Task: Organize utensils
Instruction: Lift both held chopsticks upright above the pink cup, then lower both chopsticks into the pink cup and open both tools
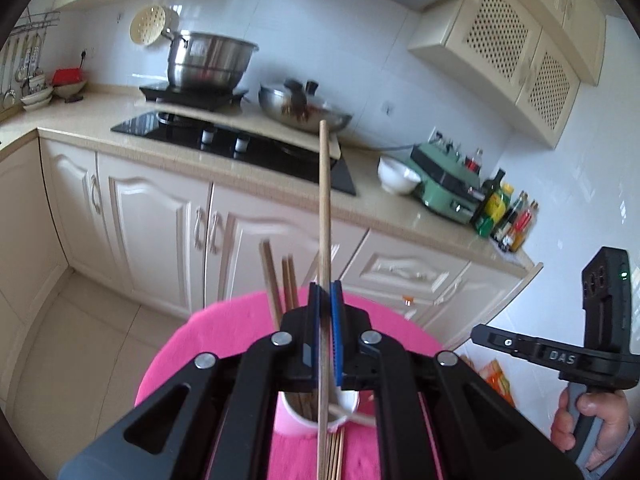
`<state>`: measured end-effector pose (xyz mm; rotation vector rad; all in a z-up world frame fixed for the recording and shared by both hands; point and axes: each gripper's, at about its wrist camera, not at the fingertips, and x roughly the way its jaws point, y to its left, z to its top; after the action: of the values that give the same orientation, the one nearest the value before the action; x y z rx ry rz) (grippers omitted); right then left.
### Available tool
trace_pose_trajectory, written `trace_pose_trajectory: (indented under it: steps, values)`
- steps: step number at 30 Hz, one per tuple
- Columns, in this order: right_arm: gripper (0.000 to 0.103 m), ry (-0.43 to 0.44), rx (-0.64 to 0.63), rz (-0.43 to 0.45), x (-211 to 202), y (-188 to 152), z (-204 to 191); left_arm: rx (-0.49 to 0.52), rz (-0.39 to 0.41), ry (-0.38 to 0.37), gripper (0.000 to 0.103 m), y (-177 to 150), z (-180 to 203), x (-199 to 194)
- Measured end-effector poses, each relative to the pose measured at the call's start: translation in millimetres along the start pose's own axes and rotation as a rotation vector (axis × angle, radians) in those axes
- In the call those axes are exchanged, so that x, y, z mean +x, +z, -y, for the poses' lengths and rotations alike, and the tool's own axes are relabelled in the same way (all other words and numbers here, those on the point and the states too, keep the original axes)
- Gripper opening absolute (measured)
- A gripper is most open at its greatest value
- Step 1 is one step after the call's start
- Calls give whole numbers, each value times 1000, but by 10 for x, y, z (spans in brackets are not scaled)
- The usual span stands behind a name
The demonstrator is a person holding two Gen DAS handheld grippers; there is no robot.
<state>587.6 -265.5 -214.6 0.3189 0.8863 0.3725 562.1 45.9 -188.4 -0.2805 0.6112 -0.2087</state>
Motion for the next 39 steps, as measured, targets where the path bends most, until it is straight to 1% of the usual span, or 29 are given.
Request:
trace_pose_trajectory:
  steps: [6, 10, 15, 18, 22, 26, 29, 36, 37, 38, 39]
  values:
    - [6, 22, -49, 70, -162, 276, -184, 19, 78, 19, 5, 138, 68, 134]
    - [6, 38, -82, 100, -228, 414, -305, 28, 103, 20, 5, 165, 85, 268]
    - [6, 41, -108, 86, -131, 432, -370, 52, 119, 32, 6, 95, 87, 454]
    - [6, 48, -115, 52, 7, 367, -383, 75, 112, 42, 6, 0, 88, 582]
    - [6, 33, -134, 6, 202, 237, -369, 86, 79, 49, 6, -124, 68, 705]
    - [6, 17, -138, -34, 365, 111, -330, 98, 36, 38, 6, -235, 52, 748]
    - [6, 22, -130, -60, 463, 51, -302, 95, -13, 23, 6, -307, 31, 766]
    - [6, 35, -108, -102, 601, -62, -259, 87, -80, 19, 6, -415, -3, 762]
    - [6, 36, -107, -106, 610, -72, -262, 84, -90, 17, 8, -426, -7, 763]
    - [6, 34, -109, -110, 621, -79, -271, 83, -102, 14, 16, -440, -9, 760]
    - [6, 35, -109, -116, 636, -86, -278, 81, -110, 13, 22, -455, -16, 747]
